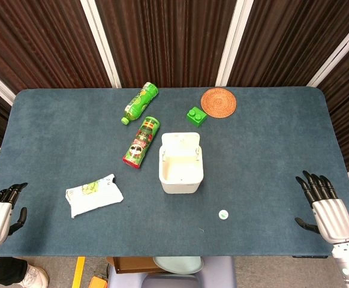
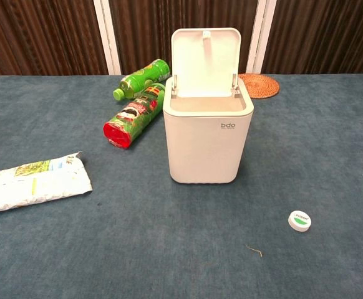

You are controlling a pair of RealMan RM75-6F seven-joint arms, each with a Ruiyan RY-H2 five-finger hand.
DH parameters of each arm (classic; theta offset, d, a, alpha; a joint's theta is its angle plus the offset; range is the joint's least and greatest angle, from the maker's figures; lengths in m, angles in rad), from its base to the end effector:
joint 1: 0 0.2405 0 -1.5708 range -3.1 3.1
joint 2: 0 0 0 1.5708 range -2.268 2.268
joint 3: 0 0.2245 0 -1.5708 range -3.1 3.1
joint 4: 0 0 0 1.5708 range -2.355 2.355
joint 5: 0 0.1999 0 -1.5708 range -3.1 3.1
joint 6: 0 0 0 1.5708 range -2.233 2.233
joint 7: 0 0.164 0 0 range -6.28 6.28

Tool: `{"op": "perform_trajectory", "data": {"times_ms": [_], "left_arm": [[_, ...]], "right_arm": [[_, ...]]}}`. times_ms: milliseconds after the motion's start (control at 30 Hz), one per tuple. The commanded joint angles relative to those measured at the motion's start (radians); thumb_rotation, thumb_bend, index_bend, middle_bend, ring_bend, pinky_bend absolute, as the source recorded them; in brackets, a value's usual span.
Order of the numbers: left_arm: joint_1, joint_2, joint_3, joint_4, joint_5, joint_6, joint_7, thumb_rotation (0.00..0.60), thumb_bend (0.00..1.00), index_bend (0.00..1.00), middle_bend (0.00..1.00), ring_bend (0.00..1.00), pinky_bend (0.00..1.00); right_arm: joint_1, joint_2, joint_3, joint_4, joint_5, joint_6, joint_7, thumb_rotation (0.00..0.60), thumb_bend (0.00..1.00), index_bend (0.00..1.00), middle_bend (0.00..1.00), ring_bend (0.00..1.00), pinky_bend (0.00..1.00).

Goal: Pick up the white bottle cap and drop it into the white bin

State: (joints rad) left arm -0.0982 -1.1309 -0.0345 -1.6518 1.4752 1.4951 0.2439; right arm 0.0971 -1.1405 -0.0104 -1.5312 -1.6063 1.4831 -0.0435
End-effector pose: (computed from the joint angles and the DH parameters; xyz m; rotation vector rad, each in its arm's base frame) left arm -0.2718 0.1976 0.1480 -1.4386 -0.7636 -0.7543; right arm -0.2796 -0.1890 0.1389 1.5462 -0.8156 0.8502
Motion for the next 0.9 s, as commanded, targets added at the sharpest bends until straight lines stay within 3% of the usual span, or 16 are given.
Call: {"op": "perform_trajectory", "data": {"times_ms": [33,300,567,633,700,800,867,900], "left_arm": [[0.000,0.001,0.001,-0.002,-0.003,-0.003,0.003,0.600,0.50,0.17,0.21,0.27,0.40],[-0.001,0.002,-0.002,-0.004,-0.008,-0.011,0.004,0.600,0.50,0.17,0.21,0.27,0.40],[0.003,0.005,0.000,-0.006,-0.006,-0.008,-0.001,0.600,0.50,0.17,0.21,0.27,0.40],[0.007,0.007,0.002,-0.011,-0.009,-0.006,-0.001,0.600,0.50,0.17,0.21,0.27,0.40],[0.009,0.011,0.001,-0.018,-0.018,-0.009,-0.005,0.600,0.50,0.18,0.21,0.27,0.40],[0.012,0.017,0.001,-0.024,-0.027,-0.014,-0.003,0.600,0.50,0.18,0.22,0.27,0.40],[0.013,0.021,0.003,-0.030,-0.026,-0.014,-0.005,0.600,0.50,0.18,0.22,0.27,0.40],[0.014,0.023,0.003,-0.033,-0.023,-0.011,-0.008,0.600,0.50,0.18,0.22,0.27,0.40]], "right_arm": [[0.002,0.002,0.000,-0.002,0.008,-0.011,-0.005,0.600,0.17,0.06,0.05,0.00,0.10],[0.003,0.003,0.003,0.001,-0.001,-0.007,0.014,0.600,0.17,0.06,0.05,0.00,0.11],[0.008,-0.008,-0.007,0.024,-0.025,-0.012,0.017,0.600,0.17,0.07,0.08,0.07,0.26],[0.015,-0.016,-0.009,0.041,-0.059,0.003,0.029,0.600,0.17,0.10,0.14,0.14,0.29],[0.023,-0.040,-0.006,0.080,-0.102,0.036,0.053,0.600,0.17,0.15,0.26,0.29,0.39],[0.046,-0.066,-0.021,0.139,-0.185,0.069,0.112,0.600,0.17,0.27,0.49,0.61,0.67],[0.063,-0.071,-0.032,0.157,-0.228,0.078,0.135,0.600,0.18,0.33,0.62,0.77,0.82],[0.072,-0.072,-0.034,0.162,-0.247,0.079,0.130,0.600,0.18,0.35,0.65,0.80,0.85]]}}
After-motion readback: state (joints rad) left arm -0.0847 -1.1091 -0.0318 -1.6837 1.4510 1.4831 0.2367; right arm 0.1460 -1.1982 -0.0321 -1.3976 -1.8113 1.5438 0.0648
